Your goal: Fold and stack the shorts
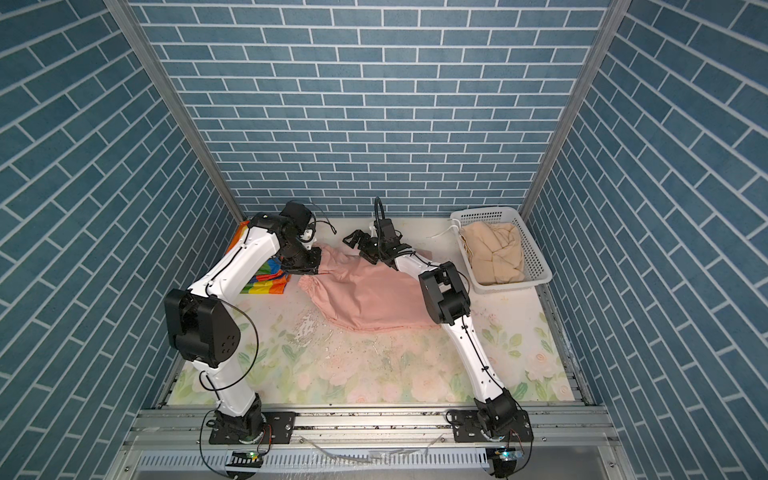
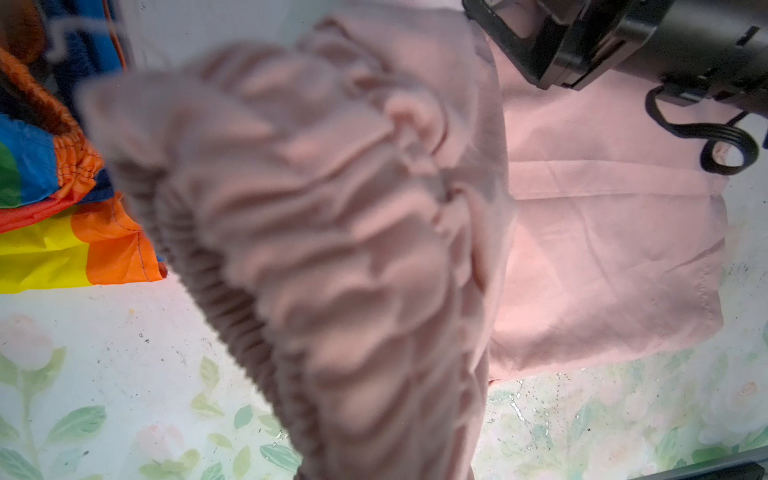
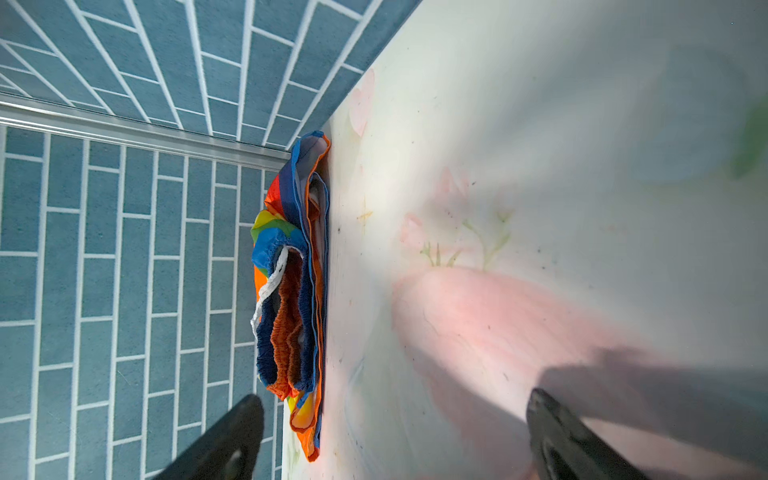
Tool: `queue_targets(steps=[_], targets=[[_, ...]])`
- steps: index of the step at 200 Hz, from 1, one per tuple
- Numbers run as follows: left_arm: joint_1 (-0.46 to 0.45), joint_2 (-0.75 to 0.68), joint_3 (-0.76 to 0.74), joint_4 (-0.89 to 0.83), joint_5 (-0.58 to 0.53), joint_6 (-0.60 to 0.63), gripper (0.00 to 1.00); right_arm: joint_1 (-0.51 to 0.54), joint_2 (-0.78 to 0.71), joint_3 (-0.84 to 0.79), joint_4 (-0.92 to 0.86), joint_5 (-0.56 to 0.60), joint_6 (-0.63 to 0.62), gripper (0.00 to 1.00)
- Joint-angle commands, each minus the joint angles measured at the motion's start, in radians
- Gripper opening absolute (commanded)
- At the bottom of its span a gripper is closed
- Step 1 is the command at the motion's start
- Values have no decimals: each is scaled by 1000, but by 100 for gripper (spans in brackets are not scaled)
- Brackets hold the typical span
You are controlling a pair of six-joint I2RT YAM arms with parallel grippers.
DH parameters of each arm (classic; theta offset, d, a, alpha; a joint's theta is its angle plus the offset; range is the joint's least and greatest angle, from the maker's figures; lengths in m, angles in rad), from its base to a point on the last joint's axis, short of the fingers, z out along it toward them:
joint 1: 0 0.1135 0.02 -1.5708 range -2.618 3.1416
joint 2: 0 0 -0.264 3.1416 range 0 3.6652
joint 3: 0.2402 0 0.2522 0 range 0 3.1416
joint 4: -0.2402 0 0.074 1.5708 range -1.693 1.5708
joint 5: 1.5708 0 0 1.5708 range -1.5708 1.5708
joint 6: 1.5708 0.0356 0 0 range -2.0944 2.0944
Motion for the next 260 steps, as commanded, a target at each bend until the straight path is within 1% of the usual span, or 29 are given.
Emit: queue_targets(steps=[1, 18, 28, 54, 87, 95, 114, 129, 147, 176, 209, 223, 260], targets=[[-29, 31, 43, -25, 7, -12, 0, -2, 8, 17, -28, -3, 34, 99], [-43, 50, 86, -51, -16, -15, 0, -16, -49, -2, -17, -25, 26, 99], [-53, 65, 119, -75, -38, -18, 0, -32, -102, -46, 2, -32, 25, 99], [-77, 101, 188, -113, -57, -44, 0, -85, -281, -249, 65, -35, 22, 99], [-130, 164, 279, -148, -72, -69, 0, -151, -519, -507, 28, -52, -68, 99], [-145, 187, 307, -164, -82, -73, 0, -167, -572, -573, -4, -48, -105, 99], [-176, 238, 373, -200, -97, -86, 0, -197, -692, -690, -157, -3, -227, 99], [-199, 272, 425, -221, -99, -95, 0, -214, -776, -773, -281, 61, -323, 99], [-224, 309, 495, -244, -102, -111, 0, -232, -861, -874, -374, 138, -408, 99], [-261, 369, 613, -284, -97, -133, 0, -238, -916, -975, -479, 250, -514, 99], [-302, 432, 706, -302, -74, -159, 0, -242, -921, -1072, -469, 307, -537, 99], [-320, 450, 719, -292, -66, -171, 0, -243, -918, -1094, -463, 328, -544, 99], [-365, 481, 698, -221, -26, -213, 0, -243, -894, -1134, -424, 325, -540, 98]])
